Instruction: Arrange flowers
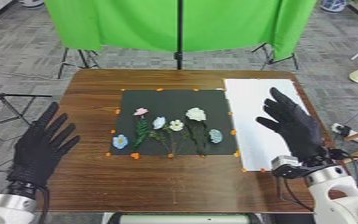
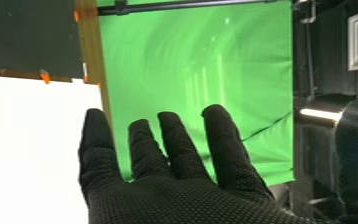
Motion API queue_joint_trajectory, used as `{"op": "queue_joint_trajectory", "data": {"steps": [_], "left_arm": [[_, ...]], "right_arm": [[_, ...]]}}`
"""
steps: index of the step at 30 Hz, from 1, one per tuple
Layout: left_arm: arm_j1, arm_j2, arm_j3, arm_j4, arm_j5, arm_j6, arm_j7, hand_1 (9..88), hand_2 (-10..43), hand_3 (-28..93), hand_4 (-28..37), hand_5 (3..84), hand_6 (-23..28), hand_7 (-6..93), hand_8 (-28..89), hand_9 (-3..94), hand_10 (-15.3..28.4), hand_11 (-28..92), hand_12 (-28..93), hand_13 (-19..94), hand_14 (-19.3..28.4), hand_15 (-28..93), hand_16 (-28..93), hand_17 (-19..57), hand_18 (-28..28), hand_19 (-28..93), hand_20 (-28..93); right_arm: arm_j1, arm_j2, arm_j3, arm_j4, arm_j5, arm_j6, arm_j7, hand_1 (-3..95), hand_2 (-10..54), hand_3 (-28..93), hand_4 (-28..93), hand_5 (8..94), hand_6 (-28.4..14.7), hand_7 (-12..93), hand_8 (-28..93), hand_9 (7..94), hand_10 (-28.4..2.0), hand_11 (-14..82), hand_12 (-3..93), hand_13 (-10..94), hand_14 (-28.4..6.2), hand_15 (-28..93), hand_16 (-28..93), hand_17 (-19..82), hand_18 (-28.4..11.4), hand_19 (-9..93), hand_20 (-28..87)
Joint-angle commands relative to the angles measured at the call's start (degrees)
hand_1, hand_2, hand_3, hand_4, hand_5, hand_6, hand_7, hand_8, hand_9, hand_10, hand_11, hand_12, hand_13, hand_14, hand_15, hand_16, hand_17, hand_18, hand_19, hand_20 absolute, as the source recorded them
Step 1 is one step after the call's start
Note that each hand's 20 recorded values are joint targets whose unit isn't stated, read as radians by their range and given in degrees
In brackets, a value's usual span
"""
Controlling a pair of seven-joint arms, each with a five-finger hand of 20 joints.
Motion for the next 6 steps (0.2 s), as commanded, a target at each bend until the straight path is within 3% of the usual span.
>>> {"op": "queue_joint_trajectory", "data": {"steps": [1, 6], "left_arm": [[-0.8, 0.14, 1.46, 0.74, 0.36, -0.40, 0.28, 22.7, -9.1, 64, -28.3, 16.1, -2.9, 20.2, -10, 12.4, 7.0, 9, 18, 10, 13.8, 5, 8, -17.2, 26.9, 39, 2], [-3.0, 0.02, 2.19, 1.28, 0.52, -1.52, -0.37, 22.3, -8.9, 65, -28.3, 16.8, -2.7, 21.0, -11, 13.0, 7.1, 10, 18, 10, 13.9, 7, 7, -17.1, 26.8, 39, 1]], "right_arm": [[-1.1, -0.5, -1.6, -0.9, -2.0, -0.3, -0.9, 7.6, -3.6, 79, -28, 23.4, -3.5, 7, -7, 22.5, -11.3, -2.2, 25.6, 15, -11.1, -10, 43, -9, -21.2, 37, 15], [-0.9, 0.2, -0.9, -2.2, -1.3, -0.5, -1.3, 7.9, -3.2, 79, -28, 23.3, -3.6, 7, -8, 22.5, -11.3, -2.3, 25.7, 15, -11.2, -10, 43, -9, -21.2, 37, 15]]}}
